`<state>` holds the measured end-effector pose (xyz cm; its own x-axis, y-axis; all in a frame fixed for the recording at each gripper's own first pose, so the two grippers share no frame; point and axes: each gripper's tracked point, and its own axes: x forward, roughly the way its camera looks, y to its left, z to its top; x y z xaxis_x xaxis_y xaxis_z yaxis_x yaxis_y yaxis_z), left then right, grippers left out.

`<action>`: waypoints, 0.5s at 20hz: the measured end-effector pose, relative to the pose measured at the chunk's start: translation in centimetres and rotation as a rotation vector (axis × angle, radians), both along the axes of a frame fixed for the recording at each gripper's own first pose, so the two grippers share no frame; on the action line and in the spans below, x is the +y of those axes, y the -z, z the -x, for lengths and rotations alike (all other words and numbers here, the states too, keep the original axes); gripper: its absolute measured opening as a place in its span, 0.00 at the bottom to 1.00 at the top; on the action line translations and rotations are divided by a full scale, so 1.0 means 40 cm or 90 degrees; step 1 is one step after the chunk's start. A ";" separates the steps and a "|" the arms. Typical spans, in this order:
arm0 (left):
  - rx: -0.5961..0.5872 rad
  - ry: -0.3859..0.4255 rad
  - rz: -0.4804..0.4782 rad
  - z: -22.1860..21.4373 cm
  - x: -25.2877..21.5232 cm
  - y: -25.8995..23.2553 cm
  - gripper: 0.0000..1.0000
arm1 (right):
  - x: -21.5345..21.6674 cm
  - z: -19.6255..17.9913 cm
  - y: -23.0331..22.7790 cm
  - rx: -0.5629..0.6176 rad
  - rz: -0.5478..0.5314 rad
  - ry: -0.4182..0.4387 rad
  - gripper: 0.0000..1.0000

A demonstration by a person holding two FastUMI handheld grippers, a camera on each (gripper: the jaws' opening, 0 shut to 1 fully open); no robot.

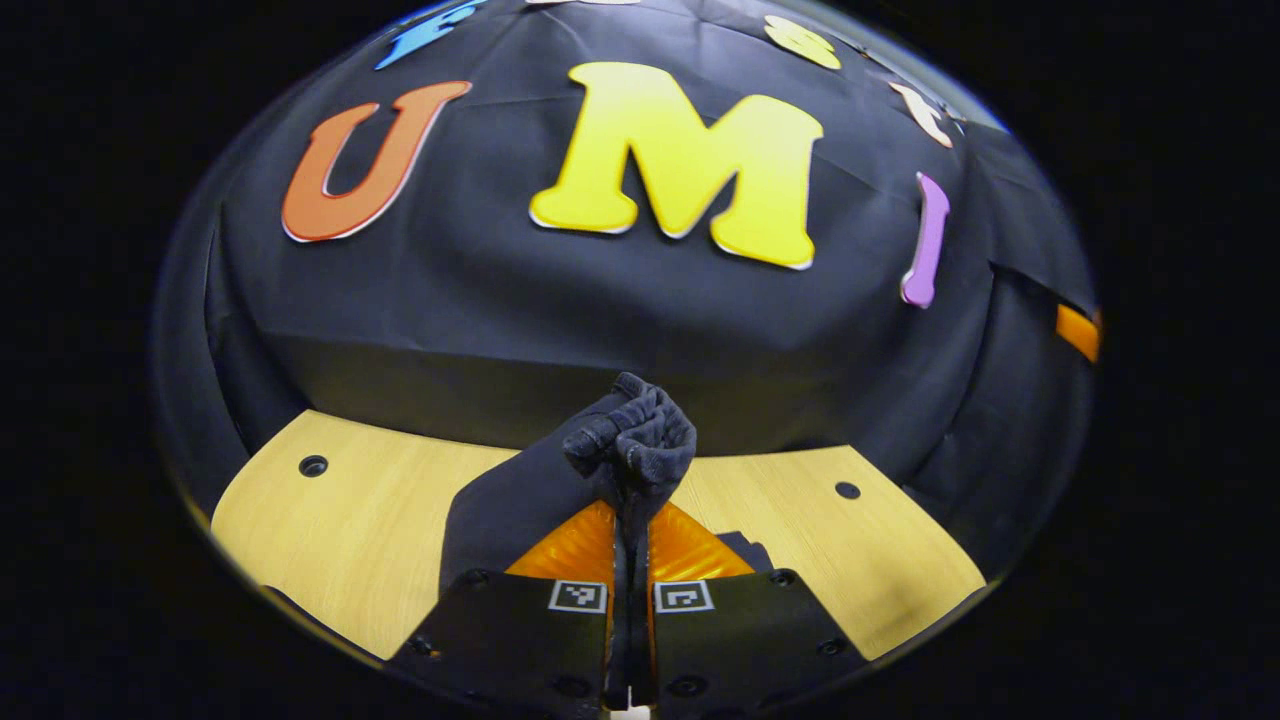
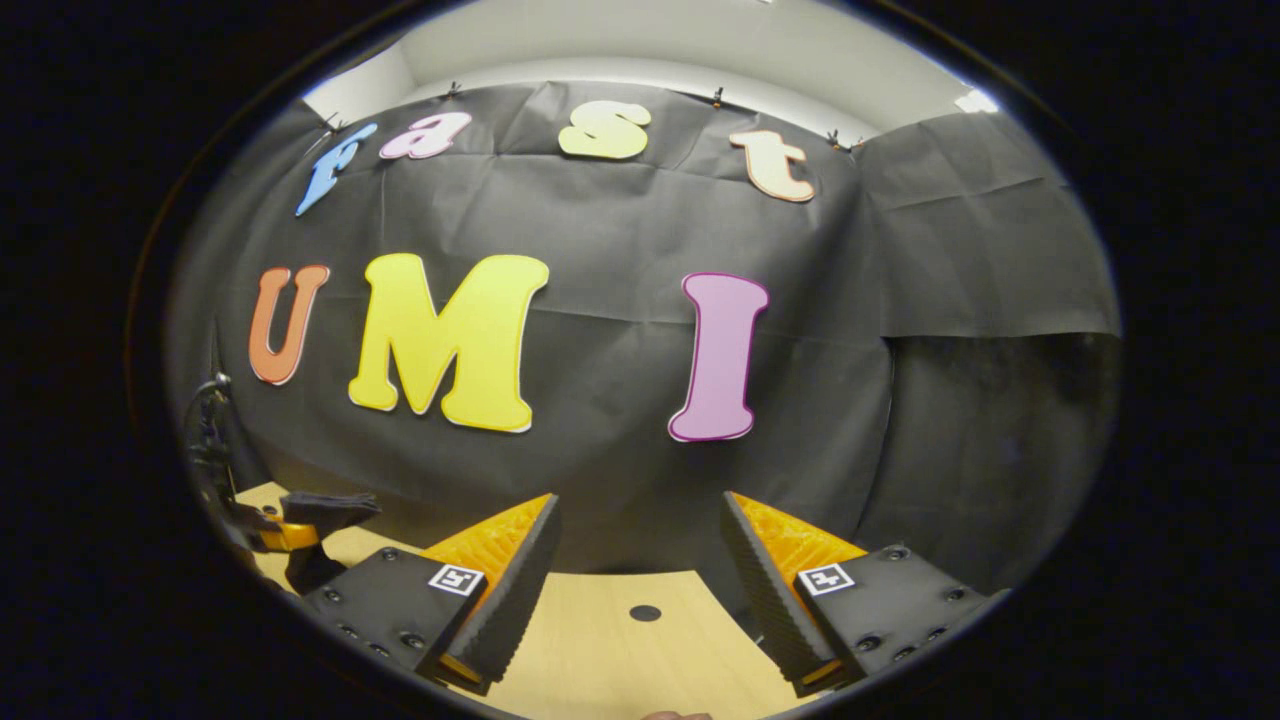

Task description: Grasp the waist and the cuffs of the jeans and fold them to make the two legs overlap; first hold the waist and fold one-third of the jeans toward the cuffs, then hold the cuffs and fold the remaining one-third in the same direction to finish folding.

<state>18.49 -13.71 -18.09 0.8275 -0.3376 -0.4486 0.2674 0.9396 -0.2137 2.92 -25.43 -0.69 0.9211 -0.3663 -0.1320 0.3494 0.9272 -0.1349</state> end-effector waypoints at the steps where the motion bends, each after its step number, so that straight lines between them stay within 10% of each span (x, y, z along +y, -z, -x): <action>1: 0.010 0.014 -0.012 0.014 -0.025 0.024 0.04 | -0.005 0.007 0.003 0.002 0.000 0.004 0.97; 10: 0.093 0.106 -0.187 0.131 -0.135 0.302 0.05 | -0.016 0.028 0.062 0.030 -0.020 0.016 0.97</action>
<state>13.24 -19.10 -30.17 0.6918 -0.3019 -0.6560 0.4091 0.9124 0.0115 1.79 -26.06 -3.18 0.9043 -0.3836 -0.1873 0.3659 0.9225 -0.1230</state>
